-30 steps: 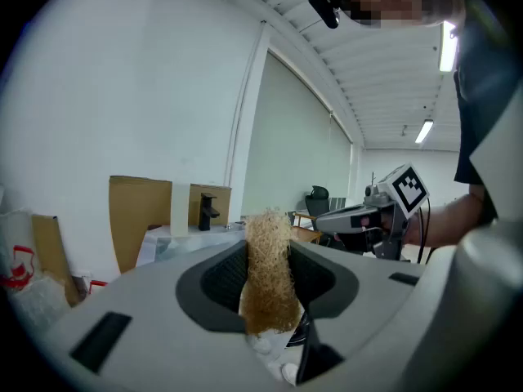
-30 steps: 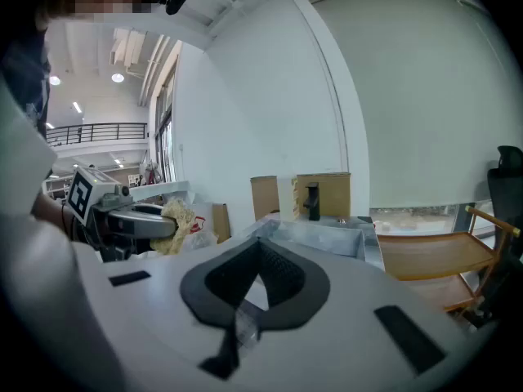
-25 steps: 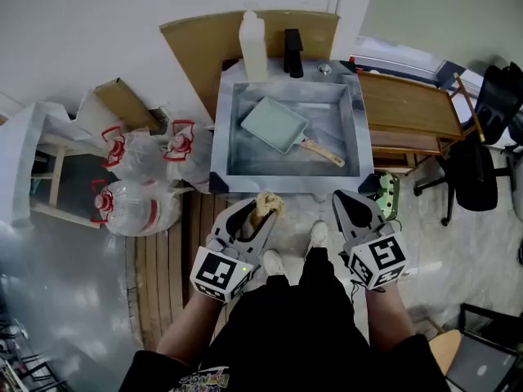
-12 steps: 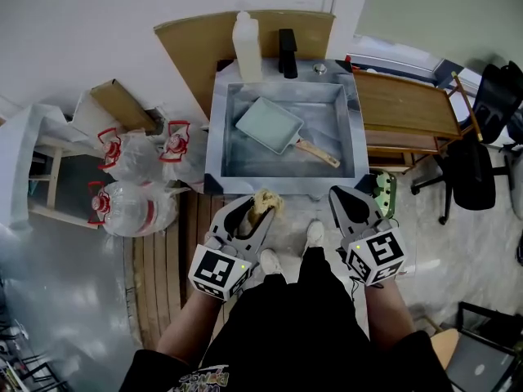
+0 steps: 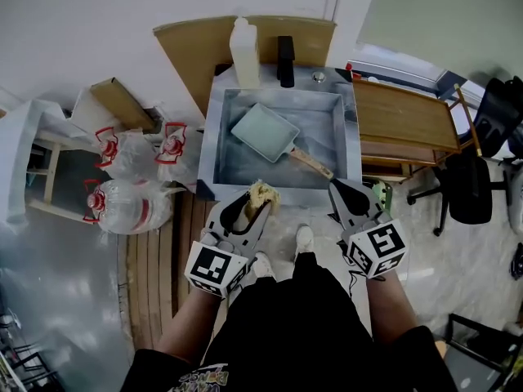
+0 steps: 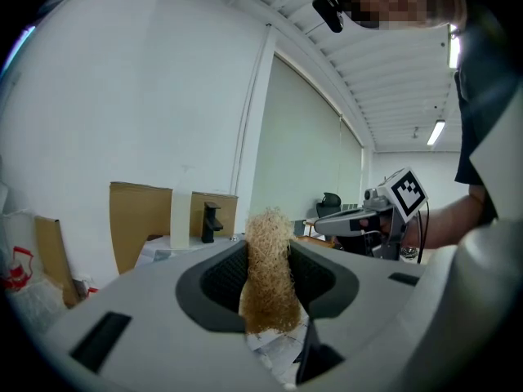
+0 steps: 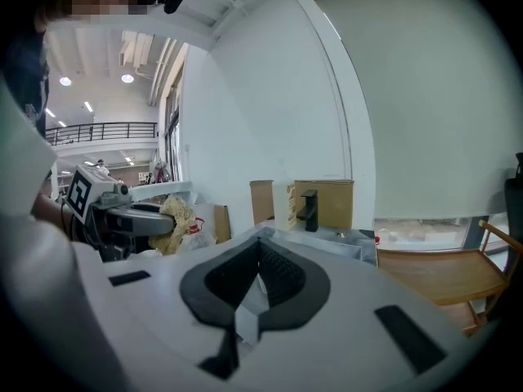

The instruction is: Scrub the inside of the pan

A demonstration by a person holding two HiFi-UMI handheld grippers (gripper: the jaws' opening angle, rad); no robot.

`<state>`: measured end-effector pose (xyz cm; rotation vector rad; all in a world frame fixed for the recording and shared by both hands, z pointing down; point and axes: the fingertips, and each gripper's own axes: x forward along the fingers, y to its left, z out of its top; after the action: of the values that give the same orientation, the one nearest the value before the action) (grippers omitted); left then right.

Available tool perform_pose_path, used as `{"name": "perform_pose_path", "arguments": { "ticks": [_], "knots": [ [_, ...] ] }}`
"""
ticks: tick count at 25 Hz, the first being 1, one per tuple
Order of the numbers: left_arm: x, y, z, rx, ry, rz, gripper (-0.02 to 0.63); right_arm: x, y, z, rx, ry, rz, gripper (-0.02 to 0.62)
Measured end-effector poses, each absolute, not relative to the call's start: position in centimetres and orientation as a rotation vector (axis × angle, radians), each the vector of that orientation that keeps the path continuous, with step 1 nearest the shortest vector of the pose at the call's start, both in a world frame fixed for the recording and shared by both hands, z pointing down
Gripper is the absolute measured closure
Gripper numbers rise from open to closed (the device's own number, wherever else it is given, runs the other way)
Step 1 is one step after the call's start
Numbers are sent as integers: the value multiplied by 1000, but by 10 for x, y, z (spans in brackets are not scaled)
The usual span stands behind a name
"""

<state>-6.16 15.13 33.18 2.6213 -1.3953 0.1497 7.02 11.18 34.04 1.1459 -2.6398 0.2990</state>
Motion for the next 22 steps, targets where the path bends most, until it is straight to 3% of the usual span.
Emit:
{"name": "perform_pose_path", "arguments": {
  "ticks": [22],
  "knots": [
    [-39,92,348,2419,-1636,154,462,84,26,379,834,-2665,384,586]
  ]
}}
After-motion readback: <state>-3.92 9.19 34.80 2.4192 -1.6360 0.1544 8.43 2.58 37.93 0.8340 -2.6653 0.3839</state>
